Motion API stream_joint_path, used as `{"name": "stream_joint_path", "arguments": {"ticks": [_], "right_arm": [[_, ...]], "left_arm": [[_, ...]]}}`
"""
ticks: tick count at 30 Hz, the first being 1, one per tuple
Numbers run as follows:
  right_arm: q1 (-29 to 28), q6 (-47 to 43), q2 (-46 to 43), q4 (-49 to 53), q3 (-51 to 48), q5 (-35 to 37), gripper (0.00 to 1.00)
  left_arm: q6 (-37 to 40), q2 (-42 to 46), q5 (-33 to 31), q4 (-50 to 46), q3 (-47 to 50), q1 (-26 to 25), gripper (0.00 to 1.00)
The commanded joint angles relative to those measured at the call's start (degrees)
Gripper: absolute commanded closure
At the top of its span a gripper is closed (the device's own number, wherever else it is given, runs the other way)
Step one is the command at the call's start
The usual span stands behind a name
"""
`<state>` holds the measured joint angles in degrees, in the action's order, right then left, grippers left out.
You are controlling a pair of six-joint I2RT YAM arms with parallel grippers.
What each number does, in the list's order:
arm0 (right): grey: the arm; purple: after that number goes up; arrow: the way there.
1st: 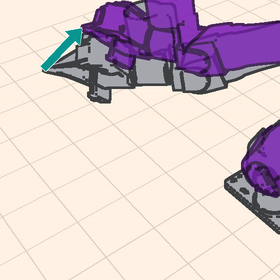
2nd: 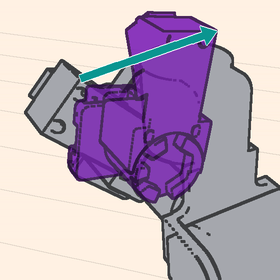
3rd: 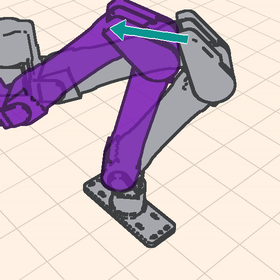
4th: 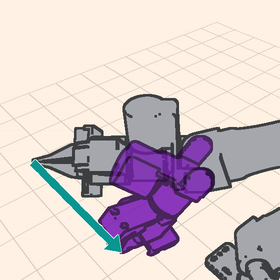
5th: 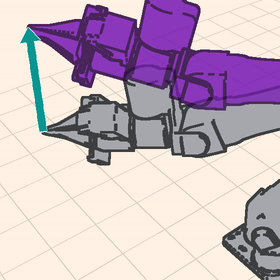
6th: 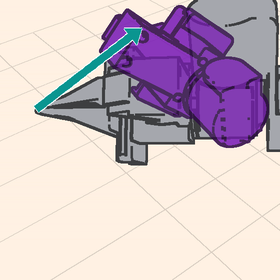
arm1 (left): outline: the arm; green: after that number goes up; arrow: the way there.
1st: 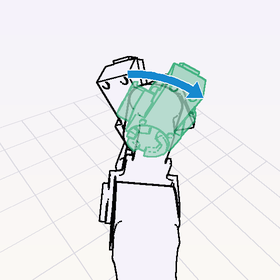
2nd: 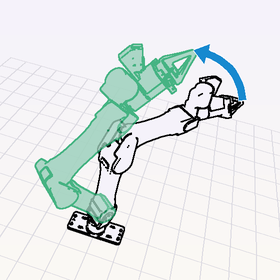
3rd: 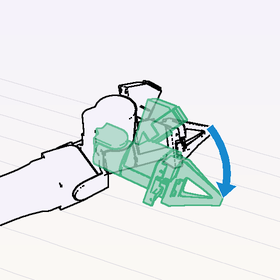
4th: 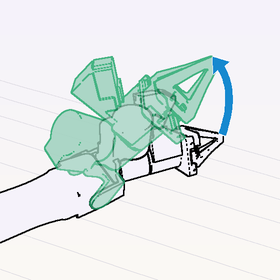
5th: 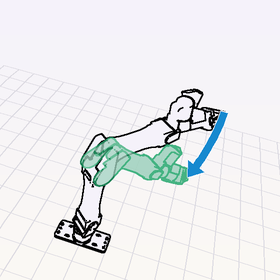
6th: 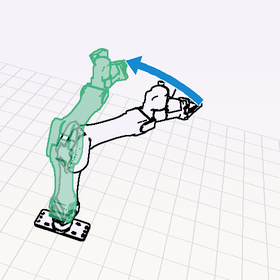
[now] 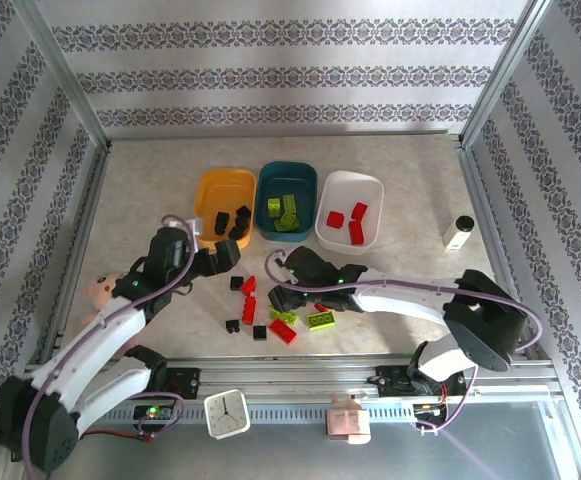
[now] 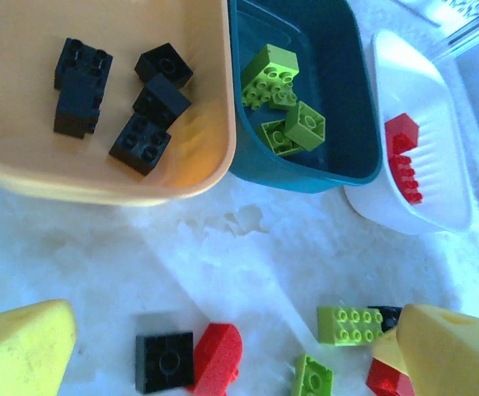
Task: Sort the legos into containers by color
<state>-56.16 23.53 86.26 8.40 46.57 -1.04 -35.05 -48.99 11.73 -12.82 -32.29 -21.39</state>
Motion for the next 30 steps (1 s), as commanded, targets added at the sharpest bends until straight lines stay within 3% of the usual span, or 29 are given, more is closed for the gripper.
{"name": "stream_joint_path", "arguments": {"ticks": [1, 7, 19, 23, 30], "right_arm": [[-1.8, -2.8, 4.5, -4.7, 4.7, -0.4, 0.26], [-2.3, -6.9, 14.3, -7.3, 11.2, -1.4, 0.22], [-2.2, -10.3, 25.3, -5.7, 19.1, -0.7, 0.2], [-2.0, -10.8, 26.6, -5.9, 20.0, -1.4, 0.24], [-1.9, -10.5, 25.5, -6.5, 18.9, -2.9, 0.39]], "left_arm": [[-2.6, 7.7, -1.9, -5.1, 2.3, -0.6, 0.0], [-3.9, 16.7, -4.2, -11.9, 4.5, -0.5, 0.0], [-5.7, 18.3, -6.1, -13.6, 7.2, -0.5, 0.0], [-5.7, 18.6, -6.5, -14.4, 7.2, -0.4, 0.0], [-6.1, 19.6, -7.2, -14.8, 7.4, -0.5, 0.0]]}}
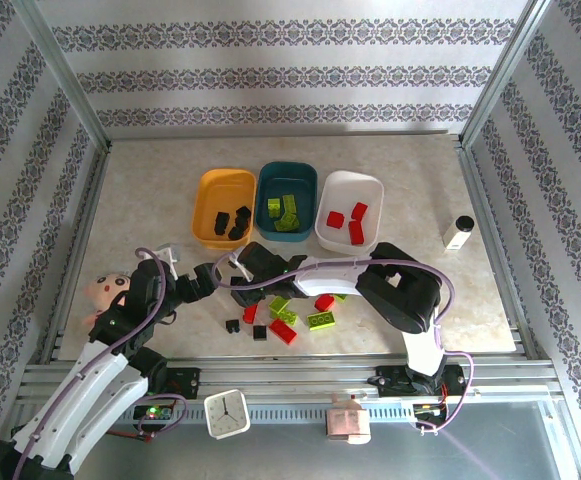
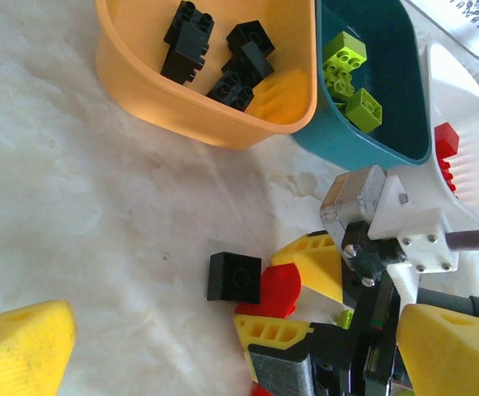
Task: Sort the legos into containers by color
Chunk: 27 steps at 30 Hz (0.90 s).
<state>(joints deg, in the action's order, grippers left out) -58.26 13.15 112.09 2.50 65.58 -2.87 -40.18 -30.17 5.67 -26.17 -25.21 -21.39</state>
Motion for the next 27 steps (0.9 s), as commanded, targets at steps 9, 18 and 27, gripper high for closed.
{"name": "stream_joint_path", "arguments": {"ticks": [9, 18, 27], "right_arm": [[2.1, 2.2, -9.7, -5.0, -7.9, -1.3, 0.53], [10.5, 6.1, -25.6, -6.5, -15.6, -2.0, 0.55], [29.0, 13.4, -29.1, -2.0, -15.4, 3.0, 0.6]], "left_arm": [[-1.5, 1.4, -1.1, -0.4, 0.4, -0.5, 0.0], [-1.8, 1.9, 0.3, 2.3, 2.0, -0.5, 0.0], [-1.4, 2.0, 1.0, 3.2, 2.5, -0.4, 0.0]]}}
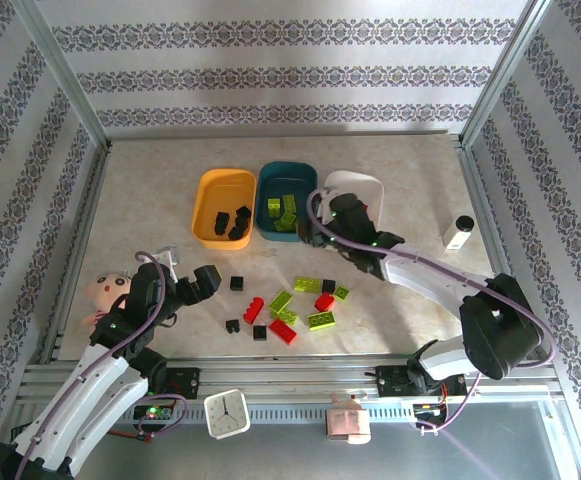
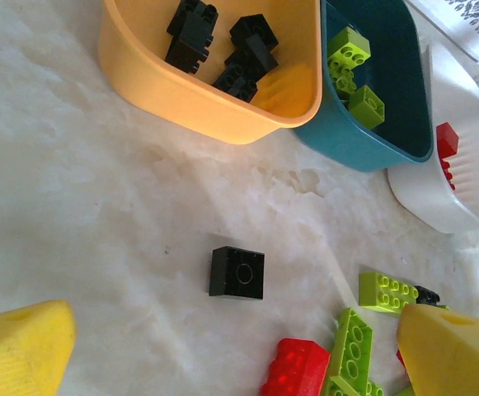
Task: Sort the legos into containers by color
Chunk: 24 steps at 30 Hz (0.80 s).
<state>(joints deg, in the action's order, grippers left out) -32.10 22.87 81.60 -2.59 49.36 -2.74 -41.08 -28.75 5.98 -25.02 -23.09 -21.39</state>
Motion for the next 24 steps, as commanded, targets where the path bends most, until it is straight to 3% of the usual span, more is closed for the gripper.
{"name": "stream_joint_path", "arguments": {"ticks": [1, 9, 14, 17, 22, 24], "right_arm": [[4.2, 4.3, 2.7, 4.1, 1.7, 3.9, 0.6], [10.1, 6.3, 12.1, 7.7, 6.9, 8.4, 0.55], [10.9, 6.2, 15.1, 10.5, 10.7, 10.0, 0.33], [10.9, 5.9, 14.3, 11.3, 11.4, 10.3, 0.26], [10.2, 6.6, 9.6, 9.8, 8.0, 8.8, 0.24], [9.3, 6.9, 8.0, 9.1, 6.3, 8.4, 0.24]], "left_arm": [[-0.5, 0.6, 0.8, 2.0, 0.3, -0.5, 0.0], [-1.3, 2.2, 2.6, 4.0, 1.6, -0.4, 0.0], [-0.7, 1.8, 3.4, 5.0, 1.8, -0.4, 0.0], [1.1, 0.4, 4.8, 5.0, 1.3, -0.4, 0.0], [4.4, -7.8, 11.1, 5.5, -1.3, -0.8, 0.14], [4.9, -11.9, 11.7, 6.6, -1.8, -3.2, 0.16]]}}
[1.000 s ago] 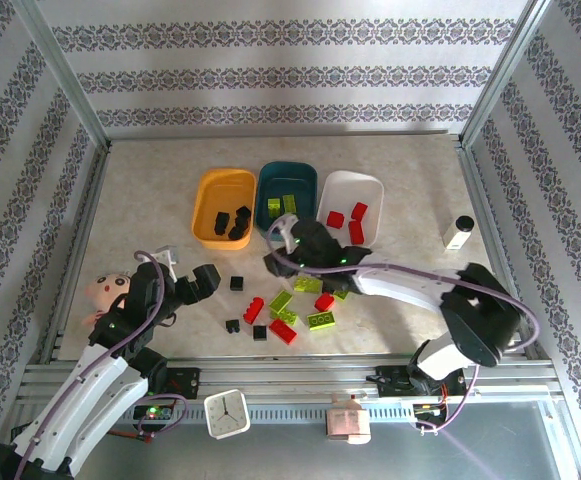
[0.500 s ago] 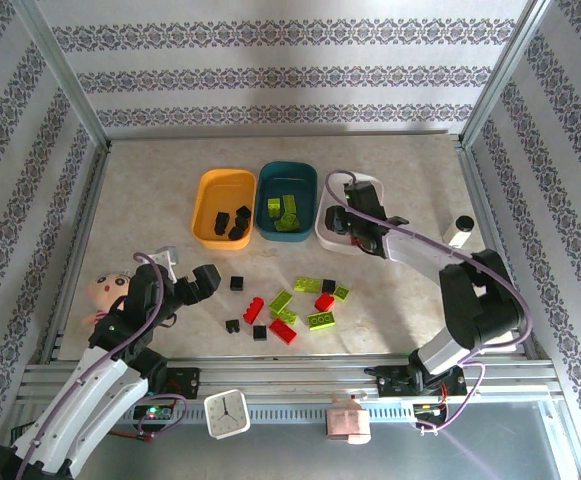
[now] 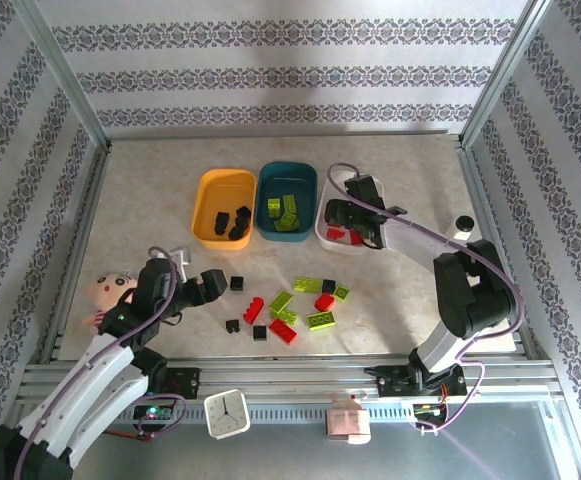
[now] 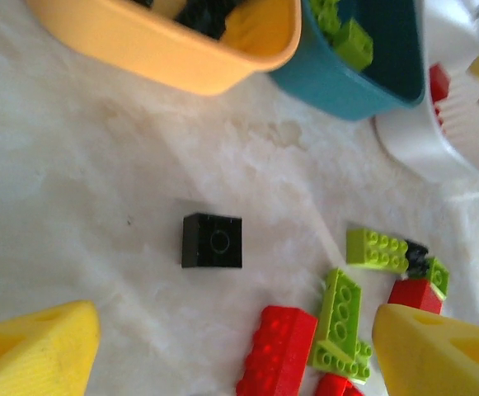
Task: Sort the legos into containers by color
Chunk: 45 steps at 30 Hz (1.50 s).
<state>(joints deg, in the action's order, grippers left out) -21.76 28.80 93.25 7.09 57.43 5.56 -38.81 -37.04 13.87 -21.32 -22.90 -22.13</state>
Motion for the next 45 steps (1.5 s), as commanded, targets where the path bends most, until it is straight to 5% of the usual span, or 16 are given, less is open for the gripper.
{"name": "stream_joint_path", "arguments": {"ticks": [1, 7, 14, 23, 30, 37, 45], "right_arm": [[-1.6, 1.1, -4.1, -0.8, -2.7, 0.0, 0.24], [-4.3, 1.3, -6.4, -1.8, -6.9, -0.2, 0.24], [-5.0, 1.5, -8.9, -2.3, -10.0, 0.0, 0.24], [-4.9, 1.6, -12.0, -2.2, -11.4, 0.4, 0.23], [-5.0, 2.0, -13.7, -2.3, -13.0, 0.7, 0.23], [-6.1, 4.6, -18.9, -5.3, -20.5, 0.6, 0.23], [-10.1, 5.4, -27.4, -4.2, -28.3, 2.1, 0.23]], "left_arm": [[3.2, -5.7, 2.5, 3.3, -2.3, -4.9, 0.16], [7.0, -20.3, -10.3, 2.9, -7.7, -21.1, 0.24], [9.4, -34.4, -17.3, 1.8, -13.4, -29.3, 0.4], [9.8, -43.1, -18.1, 3.2, -16.0, -31.2, 0.61], [9.6, -40.7, -18.1, 3.0, -15.9, -31.3, 0.81], [12.2, -36.6, -17.2, 5.0, -20.2, -28.6, 0.82], [15.2, -50.1, -9.9, 12.6, -36.0, -21.7, 0.84]]}}
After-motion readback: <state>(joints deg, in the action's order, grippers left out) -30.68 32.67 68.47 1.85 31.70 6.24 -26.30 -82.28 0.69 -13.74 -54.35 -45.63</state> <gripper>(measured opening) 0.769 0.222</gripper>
